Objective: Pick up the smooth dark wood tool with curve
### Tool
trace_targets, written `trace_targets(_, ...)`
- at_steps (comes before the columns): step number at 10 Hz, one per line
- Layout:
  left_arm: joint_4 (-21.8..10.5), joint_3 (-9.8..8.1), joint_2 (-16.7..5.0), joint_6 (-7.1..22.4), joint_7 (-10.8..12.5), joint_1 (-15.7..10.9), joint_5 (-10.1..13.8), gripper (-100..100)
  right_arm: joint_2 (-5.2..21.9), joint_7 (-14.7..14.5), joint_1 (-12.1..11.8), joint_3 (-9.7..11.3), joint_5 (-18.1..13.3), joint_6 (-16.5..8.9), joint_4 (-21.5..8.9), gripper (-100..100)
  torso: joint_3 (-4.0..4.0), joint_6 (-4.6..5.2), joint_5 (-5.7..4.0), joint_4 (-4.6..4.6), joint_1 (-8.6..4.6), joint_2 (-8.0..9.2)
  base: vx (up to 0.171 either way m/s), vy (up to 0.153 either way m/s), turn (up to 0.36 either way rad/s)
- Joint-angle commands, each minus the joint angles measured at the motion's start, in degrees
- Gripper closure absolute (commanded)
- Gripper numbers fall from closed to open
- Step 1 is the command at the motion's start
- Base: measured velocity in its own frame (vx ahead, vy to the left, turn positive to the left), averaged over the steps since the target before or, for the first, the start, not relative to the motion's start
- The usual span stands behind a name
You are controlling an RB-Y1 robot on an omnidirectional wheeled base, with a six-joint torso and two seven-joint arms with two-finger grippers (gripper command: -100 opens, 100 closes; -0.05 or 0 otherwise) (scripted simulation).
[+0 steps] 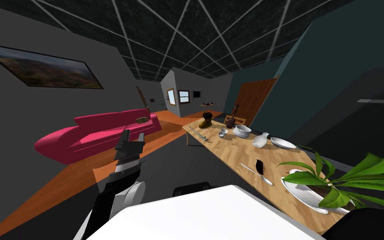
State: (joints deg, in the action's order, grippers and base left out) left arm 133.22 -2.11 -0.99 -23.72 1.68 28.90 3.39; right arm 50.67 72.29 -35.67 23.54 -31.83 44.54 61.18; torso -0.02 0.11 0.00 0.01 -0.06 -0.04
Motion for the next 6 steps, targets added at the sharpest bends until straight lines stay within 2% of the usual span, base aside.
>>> trace_targets(1, 0.0, 0.0, 0.0, 0.0, 0.0, 0.0, 0.0, 0, 2.5, 2.3, -0.2, 1.5, -2.1, -0.1, -2.9, -100, 0.0, 0.0, 0.0, 0.0, 0.0, 0.0, 0.031, 0.023, 0.249)
trace_targets(2, 0.0, 0.01, 0.0, 0.0, 0.0, 0.0, 0.0, 0, 2.5, 2.3, -0.2, 1.5, -2.1, -0.1, -3.6, -100, -0.01, -0.06, 0.02, 0.0, 0.0, -0.03, 0.025, 0.012, 0.13)
trace_targets(3, 0.0, 0.0, 0.0, 0.0, 0.0, 0.0, 0.0, 0, 4.4, 4.2, 0.1, 2.7, -4.0, -0.2, -6.4, -100, -0.01, 0.0, -0.01, 0.0, -0.02, -0.01, 0.025, 0.022, 0.258)
trace_targets(4, 0.0, 0.01, 0.0, 0.0, 0.0, 0.0, 0.0, 0, 4.4, 4.2, 0.1, 2.7, -4.0, -0.2, -6.4, -100, -0.01, -0.06, 0.02, 0.0, -0.01, -0.02, 0.024, 0.005, 0.139)
trace_targets(5, 0.0, 0.0, 0.0, 0.0, 0.0, 0.0, 0.0, 0, 6.2, 5.9, 0.4, 4.0, -5.8, -0.4, -8.7, -100, 0.0, 0.0, -0.01, 0.0, -0.04, -0.01, 0.03, 0.002, 0.22)
trace_targets(6, 0.0, 0.0, 0.0, 0.0, 0.0, 0.0, 0.0, 0, 7.8, 7.4, 0.9, 5.1, -7.5, -0.7, -10.8, -100, -0.02, -0.06, 0.0, 0.0, -0.07, -0.04, 0.055, -0.006, 0.397)
